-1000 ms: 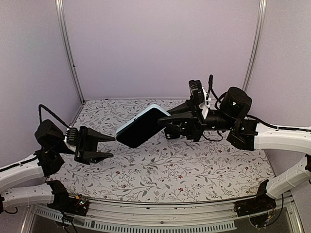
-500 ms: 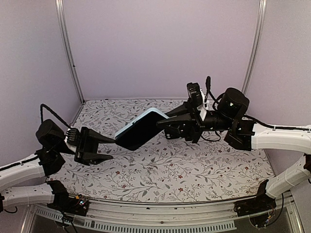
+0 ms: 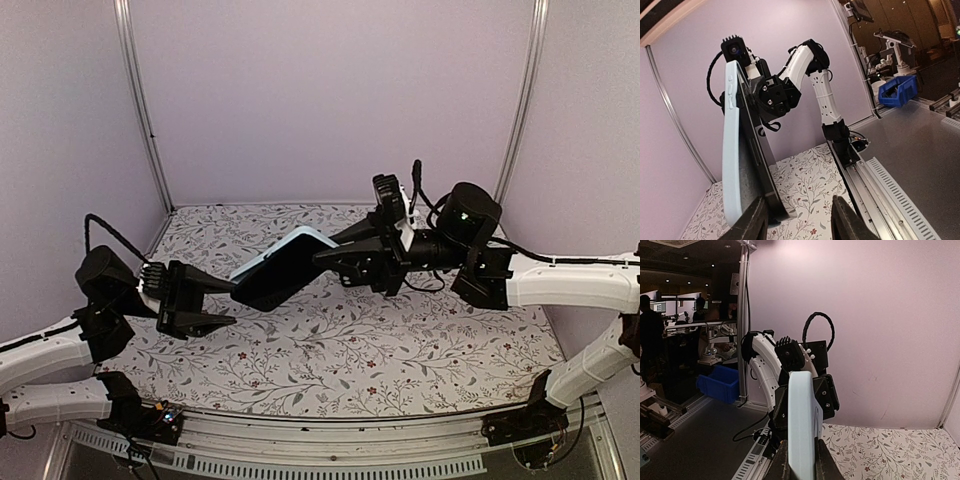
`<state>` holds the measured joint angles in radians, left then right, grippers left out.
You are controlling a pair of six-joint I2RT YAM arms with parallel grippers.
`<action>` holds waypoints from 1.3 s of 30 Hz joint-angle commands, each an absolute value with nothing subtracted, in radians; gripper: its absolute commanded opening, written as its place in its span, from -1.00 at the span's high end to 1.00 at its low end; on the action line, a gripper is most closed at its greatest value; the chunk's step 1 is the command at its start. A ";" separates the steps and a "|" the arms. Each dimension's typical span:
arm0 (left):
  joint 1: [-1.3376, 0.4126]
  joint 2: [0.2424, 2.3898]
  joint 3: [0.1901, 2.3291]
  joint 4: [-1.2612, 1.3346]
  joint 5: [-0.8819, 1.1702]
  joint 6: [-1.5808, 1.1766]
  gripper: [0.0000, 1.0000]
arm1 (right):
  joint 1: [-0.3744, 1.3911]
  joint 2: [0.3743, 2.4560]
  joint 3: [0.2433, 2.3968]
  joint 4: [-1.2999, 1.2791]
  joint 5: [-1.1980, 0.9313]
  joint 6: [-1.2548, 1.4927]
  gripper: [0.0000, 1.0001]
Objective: Take the phone out of the phone case
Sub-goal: Pass from the right arm to the left
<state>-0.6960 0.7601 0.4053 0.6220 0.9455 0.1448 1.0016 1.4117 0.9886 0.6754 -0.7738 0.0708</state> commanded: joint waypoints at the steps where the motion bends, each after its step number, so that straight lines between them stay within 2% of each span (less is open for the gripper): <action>1: -0.701 0.770 0.432 0.611 0.905 0.162 0.10 | 1.027 1.423 1.036 0.740 -0.792 0.078 1.00; 14: -0.703 0.772 0.441 0.571 0.786 0.201 0.41 | 1.058 1.479 1.064 0.765 -0.762 0.051 1.00; 22: -0.704 0.779 0.455 0.536 0.690 0.217 0.72 | 1.067 1.517 1.089 0.777 -0.775 0.028 1.00; 27: -0.704 0.773 0.458 0.526 0.653 0.237 1.00 | 1.068 1.536 1.080 0.799 -0.775 0.013 1.00; 33: -0.703 0.754 0.457 0.499 0.635 0.300 1.00 | 1.068 1.544 1.046 0.839 -0.754 0.011 1.00; 36: -0.703 0.751 0.458 0.488 0.637 0.327 1.00 | 1.069 1.535 1.022 0.844 -0.733 0.011 0.81; 38: -0.701 0.755 0.459 0.481 0.633 0.344 1.00 | 1.068 1.523 1.008 0.844 -0.713 0.011 0.56; 39: -0.701 0.756 0.461 0.477 0.630 0.352 1.00 | 1.068 1.519 1.001 0.842 -0.703 0.012 0.33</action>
